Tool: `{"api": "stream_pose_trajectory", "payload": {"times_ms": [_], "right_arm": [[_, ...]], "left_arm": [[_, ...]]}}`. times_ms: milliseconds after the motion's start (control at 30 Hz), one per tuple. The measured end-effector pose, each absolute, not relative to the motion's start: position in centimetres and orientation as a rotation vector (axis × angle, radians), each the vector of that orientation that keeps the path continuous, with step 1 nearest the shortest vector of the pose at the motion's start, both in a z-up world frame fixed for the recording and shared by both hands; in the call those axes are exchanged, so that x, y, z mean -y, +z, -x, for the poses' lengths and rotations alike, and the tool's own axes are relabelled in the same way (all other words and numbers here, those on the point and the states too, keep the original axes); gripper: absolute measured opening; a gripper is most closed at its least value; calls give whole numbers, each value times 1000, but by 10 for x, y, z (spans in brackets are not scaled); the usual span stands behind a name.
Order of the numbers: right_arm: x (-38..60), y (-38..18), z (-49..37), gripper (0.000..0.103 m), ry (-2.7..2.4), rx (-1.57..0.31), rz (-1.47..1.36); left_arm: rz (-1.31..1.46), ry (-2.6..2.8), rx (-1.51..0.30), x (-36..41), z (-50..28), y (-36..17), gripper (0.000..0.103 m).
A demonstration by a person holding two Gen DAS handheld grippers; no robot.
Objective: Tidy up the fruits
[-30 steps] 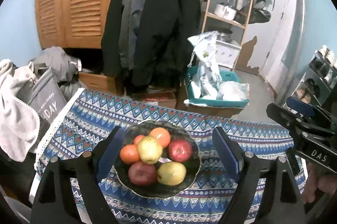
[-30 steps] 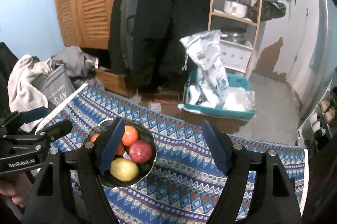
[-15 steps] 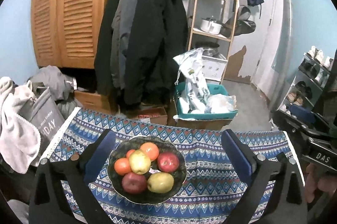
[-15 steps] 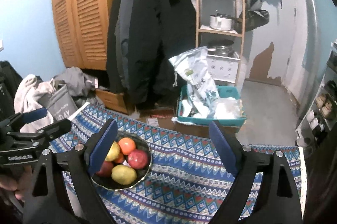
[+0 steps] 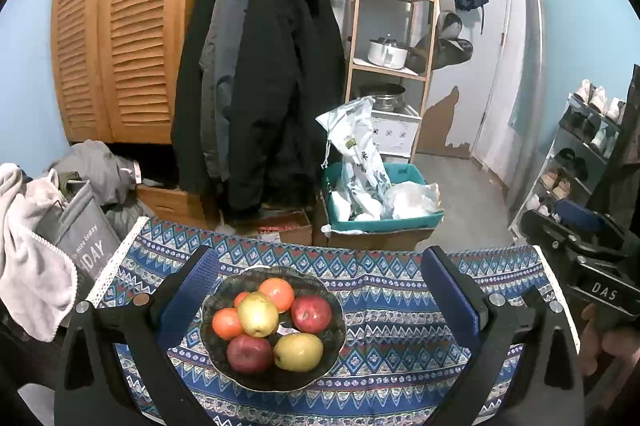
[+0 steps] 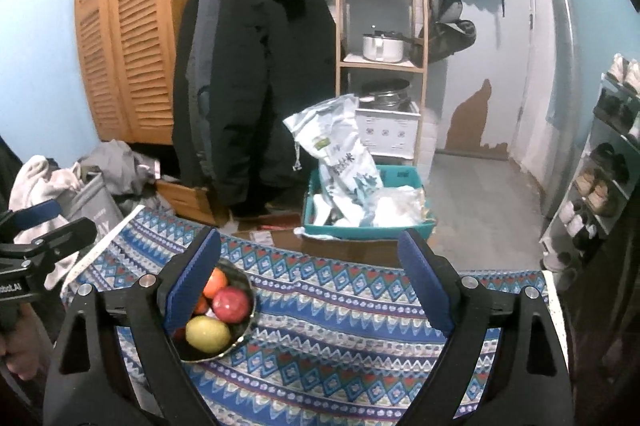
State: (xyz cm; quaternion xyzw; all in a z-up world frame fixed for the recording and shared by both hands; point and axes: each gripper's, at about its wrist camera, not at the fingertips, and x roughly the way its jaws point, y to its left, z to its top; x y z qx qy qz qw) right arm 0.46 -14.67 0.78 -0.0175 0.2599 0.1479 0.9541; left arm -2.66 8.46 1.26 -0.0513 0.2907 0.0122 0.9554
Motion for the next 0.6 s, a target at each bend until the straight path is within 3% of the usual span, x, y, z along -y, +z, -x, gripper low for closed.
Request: {"api": "stream_pose_trajectory", "payload": {"times_ms": [600], "right_arm": [[152,7,-9,90,278,-538,36]], "left_arm": [[87,23,-608,-79,25,7,102]]}}
